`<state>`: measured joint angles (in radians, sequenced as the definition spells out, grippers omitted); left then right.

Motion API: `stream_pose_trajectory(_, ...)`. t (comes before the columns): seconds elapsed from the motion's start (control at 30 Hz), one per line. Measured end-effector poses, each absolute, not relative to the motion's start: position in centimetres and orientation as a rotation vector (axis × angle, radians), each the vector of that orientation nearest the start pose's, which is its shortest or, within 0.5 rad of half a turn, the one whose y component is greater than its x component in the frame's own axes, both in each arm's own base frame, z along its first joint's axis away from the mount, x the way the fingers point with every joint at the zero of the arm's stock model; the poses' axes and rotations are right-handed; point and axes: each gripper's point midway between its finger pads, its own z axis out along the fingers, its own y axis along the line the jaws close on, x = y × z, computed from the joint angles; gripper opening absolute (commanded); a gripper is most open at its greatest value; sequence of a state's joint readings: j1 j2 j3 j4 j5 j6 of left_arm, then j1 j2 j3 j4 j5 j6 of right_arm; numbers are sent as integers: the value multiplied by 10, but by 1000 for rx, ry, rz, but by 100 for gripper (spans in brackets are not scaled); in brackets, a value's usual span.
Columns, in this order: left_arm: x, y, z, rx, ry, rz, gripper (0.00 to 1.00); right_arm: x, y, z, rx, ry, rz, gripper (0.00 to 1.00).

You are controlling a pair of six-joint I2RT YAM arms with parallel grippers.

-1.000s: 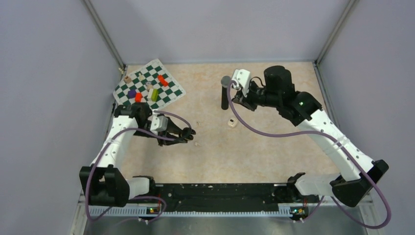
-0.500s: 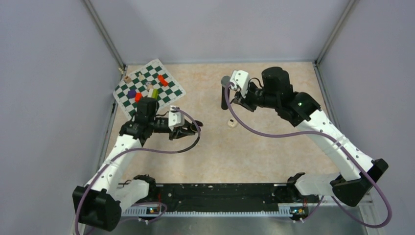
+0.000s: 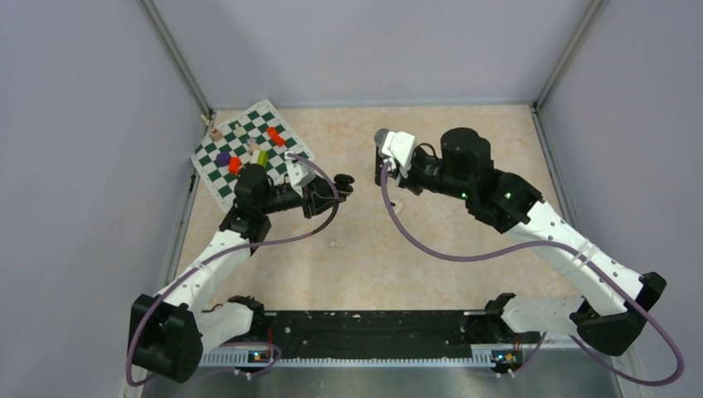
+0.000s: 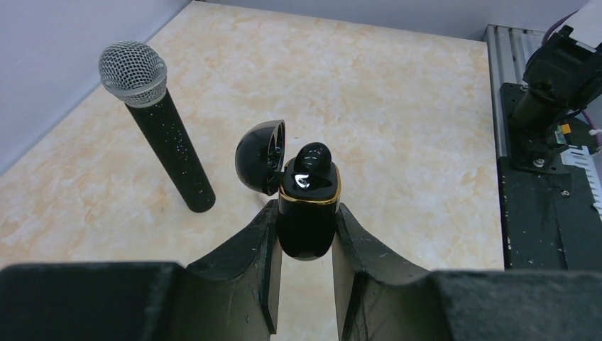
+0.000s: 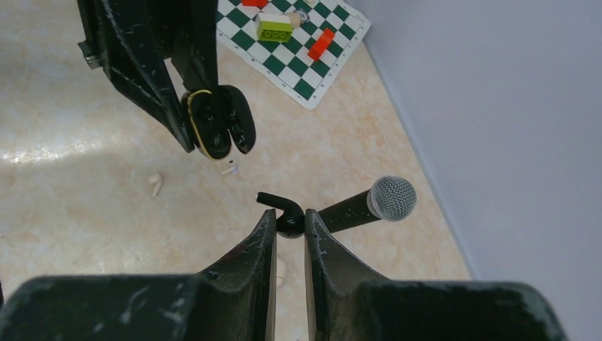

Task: Insert the wireless bluetooth earbuds into the charging case
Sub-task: Place the earbud in the charging case.

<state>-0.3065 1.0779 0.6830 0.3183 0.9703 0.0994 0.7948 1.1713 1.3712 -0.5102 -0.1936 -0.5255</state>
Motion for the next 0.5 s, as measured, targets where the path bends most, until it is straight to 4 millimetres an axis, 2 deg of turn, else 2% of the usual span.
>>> stream_pose_trajectory(0.17,254,-235,243,1023,1368,-996,0,237,301,344,-1327,1349,355,8)
stream_pose_trajectory(0.33,250,-237,236,1012,1388,-1051,0,231,325,324,-1383,1334,338,8)
stream_pose_trajectory(0.5,245,-239,240,1021,1365,-1085,0,235,332,315,-1379,1345,330,7)
